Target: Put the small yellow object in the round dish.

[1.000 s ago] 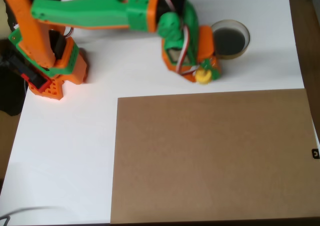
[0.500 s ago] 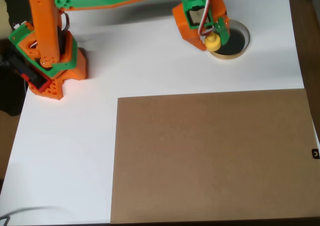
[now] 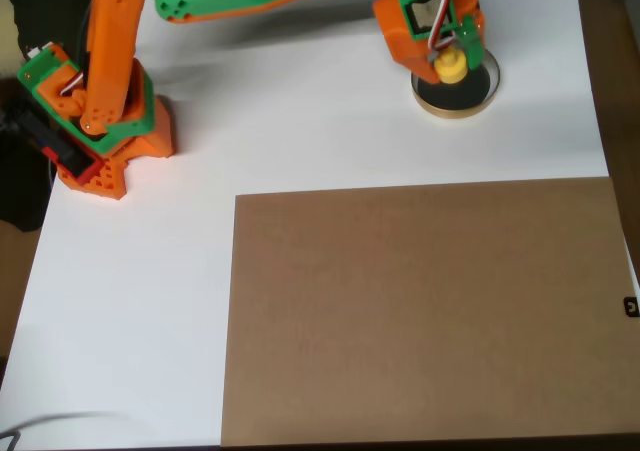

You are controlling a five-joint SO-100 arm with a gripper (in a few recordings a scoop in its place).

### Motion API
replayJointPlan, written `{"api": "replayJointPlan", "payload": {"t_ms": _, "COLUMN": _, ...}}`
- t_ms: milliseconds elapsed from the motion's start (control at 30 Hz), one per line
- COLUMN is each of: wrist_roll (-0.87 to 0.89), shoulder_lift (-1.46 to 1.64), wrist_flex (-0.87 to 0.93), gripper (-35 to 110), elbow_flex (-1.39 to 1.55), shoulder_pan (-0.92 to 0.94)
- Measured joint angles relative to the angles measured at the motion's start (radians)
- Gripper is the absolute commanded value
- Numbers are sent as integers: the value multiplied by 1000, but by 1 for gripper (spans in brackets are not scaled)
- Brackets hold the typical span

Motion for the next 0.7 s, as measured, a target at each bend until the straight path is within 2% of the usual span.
{"api": "replayJointPlan", "payload": {"t_ms": 267, "wrist_roll": 17, "shoulder_lift": -2, "wrist_flex": 25, "gripper": 0, "elbow_flex": -55, "shoulder_pan": -31}}
{"api": "replayJointPlan", "payload": {"t_ms": 433, "wrist_roll": 17, "shoulder_lift": -15, "wrist_flex": 43, "gripper": 15, "elbow_flex": -55, "shoulder_pan": -46}}
{"api": "replayJointPlan", "payload": {"t_ms": 700, "wrist_roll": 9, "shoulder_lift": -17, "wrist_flex": 43, "gripper": 20, "elbow_flex": -60, "shoulder_pan": -44}}
